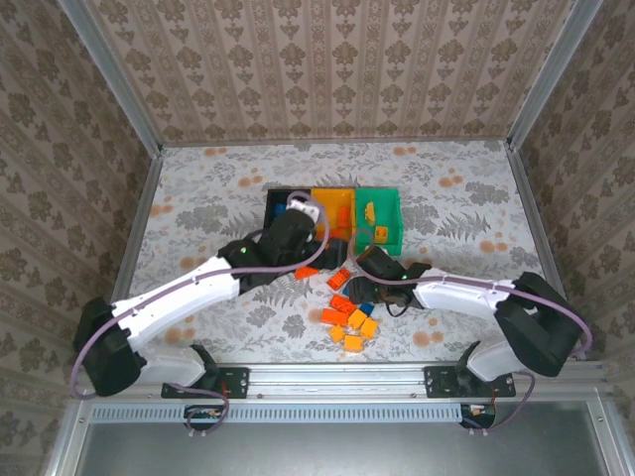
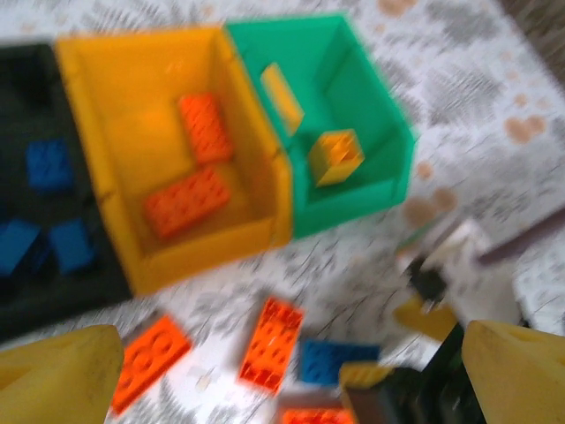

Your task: Sort the legos into containers by color

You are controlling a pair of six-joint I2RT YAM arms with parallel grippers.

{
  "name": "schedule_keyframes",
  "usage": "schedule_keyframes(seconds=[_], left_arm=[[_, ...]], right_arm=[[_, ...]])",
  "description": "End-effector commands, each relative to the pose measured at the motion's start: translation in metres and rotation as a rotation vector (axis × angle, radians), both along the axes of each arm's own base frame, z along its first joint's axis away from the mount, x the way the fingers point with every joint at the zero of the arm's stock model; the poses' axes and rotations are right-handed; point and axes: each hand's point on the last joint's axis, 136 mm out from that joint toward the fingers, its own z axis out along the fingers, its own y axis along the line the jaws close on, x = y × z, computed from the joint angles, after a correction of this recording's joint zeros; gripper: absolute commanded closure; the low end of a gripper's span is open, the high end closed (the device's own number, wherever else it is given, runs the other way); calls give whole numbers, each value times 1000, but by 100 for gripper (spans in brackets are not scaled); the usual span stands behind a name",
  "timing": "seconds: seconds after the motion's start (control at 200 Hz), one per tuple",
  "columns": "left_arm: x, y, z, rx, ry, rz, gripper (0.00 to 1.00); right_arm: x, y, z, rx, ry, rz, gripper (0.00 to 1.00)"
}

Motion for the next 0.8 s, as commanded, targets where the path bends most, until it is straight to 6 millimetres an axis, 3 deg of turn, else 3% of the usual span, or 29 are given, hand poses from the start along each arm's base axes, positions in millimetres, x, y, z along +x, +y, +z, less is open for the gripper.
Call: schedule_keyframes(seconds=[0.0,0.2,0.38,0.615,0.745,0.795], left_arm=[[-9,31,-16,17,20,99,0],[-25,62,-40,35,64,163,0],[-30,78,-47,40,79,194,0],[-31,92,-54,-7,119,235,0],[-31,97,-57,-29,130,249,0],[-32,98,-59,-27,135,253,0]], right_arm=[[12,-8,-2,-75,-18,-61,26],[6,-44,-15,-187,20,-181,32],[-1,-77,-11,-186,24,-297,33],[16,-45,28,-55,-81,-138,23],[23,-32,28,-72,-69,-51,21],[25,-30,18,-106,-41,-31,21]])
